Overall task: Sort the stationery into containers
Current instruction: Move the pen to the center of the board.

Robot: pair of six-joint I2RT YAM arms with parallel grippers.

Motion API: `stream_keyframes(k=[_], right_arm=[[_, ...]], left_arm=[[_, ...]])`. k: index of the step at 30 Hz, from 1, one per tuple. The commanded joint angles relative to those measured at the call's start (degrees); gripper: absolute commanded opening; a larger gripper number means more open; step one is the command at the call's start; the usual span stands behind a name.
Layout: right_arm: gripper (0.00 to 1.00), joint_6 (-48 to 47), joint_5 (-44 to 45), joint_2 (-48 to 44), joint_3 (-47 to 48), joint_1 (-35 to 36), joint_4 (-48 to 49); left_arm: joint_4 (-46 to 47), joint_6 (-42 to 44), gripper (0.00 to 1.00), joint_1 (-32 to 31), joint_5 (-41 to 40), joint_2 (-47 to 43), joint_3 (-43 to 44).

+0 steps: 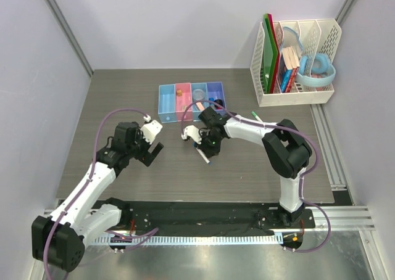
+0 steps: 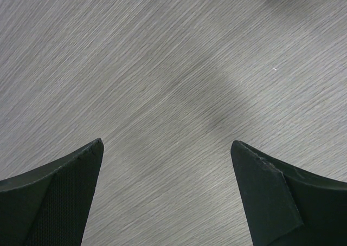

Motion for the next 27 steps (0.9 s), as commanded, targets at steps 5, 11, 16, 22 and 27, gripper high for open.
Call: stream_keyframes(k=[5, 11, 16, 22, 27], right_arm=[[0.01, 0.17, -6.18, 6.19, 3.44, 5.54, -4.07], [0.01, 2.64, -6.62, 9.80, 11.61, 6.16, -1.70], [0.01, 4.05, -5.21, 11.12, 14.27, 6.07, -0.02], [0.01, 0.98, -4.08, 5.42, 11.73, 6.07, -8.61], [0.25, -1.49, -2.75, -4.42, 5.31, 3.80, -16.54]], left_arm=[[2.12, 0.57, 1.00, 0.88, 1.81, 0.03, -0.69], [2.21, 0.21, 1.00, 0.97, 2.25, -0.76, -1.83], [2.04, 0.39, 1.00, 1.32, 2.25, -1.99, -3.15], [3.00, 0.48, 1.00, 1.32, 5.14, -1.47, -4.55], [3.19, 1.62, 1.00, 1.32, 13.48, 2.83, -2.63]])
